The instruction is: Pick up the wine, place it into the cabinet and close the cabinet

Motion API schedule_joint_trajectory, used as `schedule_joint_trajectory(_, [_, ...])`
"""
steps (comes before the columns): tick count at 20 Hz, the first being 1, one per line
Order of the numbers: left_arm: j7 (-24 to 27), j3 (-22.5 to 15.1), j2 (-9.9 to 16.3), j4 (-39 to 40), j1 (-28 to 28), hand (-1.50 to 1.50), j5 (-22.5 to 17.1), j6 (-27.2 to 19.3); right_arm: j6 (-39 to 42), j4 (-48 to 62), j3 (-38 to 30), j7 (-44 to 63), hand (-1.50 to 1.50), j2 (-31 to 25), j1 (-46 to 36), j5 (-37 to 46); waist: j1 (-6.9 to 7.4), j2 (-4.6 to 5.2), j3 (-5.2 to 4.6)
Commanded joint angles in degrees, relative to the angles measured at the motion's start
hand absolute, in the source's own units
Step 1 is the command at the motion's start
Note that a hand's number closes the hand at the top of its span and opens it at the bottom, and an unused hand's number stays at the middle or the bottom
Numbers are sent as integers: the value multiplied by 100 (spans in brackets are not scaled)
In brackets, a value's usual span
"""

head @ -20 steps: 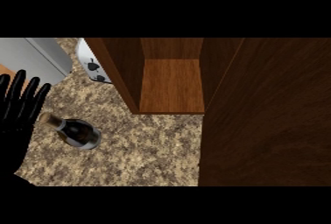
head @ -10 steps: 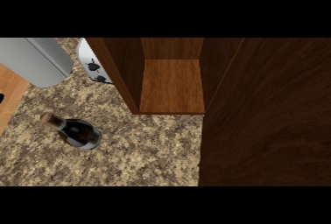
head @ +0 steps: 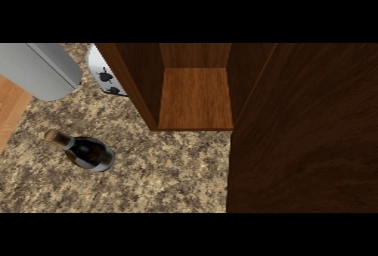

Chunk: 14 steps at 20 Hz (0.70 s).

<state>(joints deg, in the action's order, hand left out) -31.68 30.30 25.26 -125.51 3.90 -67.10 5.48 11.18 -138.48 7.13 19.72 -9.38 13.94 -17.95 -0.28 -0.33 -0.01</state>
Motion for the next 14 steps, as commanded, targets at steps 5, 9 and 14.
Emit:
schedule_joint_trajectory(5, [-300, 407, 23, -261, 184, -150, -365, -128, -397, -1387, -54, 748, -150, -75, 88, -483, 8, 7, -3])
schedule_joint_trajectory(9, [-441, 790, 259, -225, 111, -150, -569, -400, -527, -1778, 354, 942, -150, -64, 298, -201, -38, -13, -4])
schedule_joint_trajectory(14, [-299, 824, 30, -65, 169, -150, -382, -128, -454, -1666, 438, 722, -150, -74, 359, -223, -74, 3, -4])
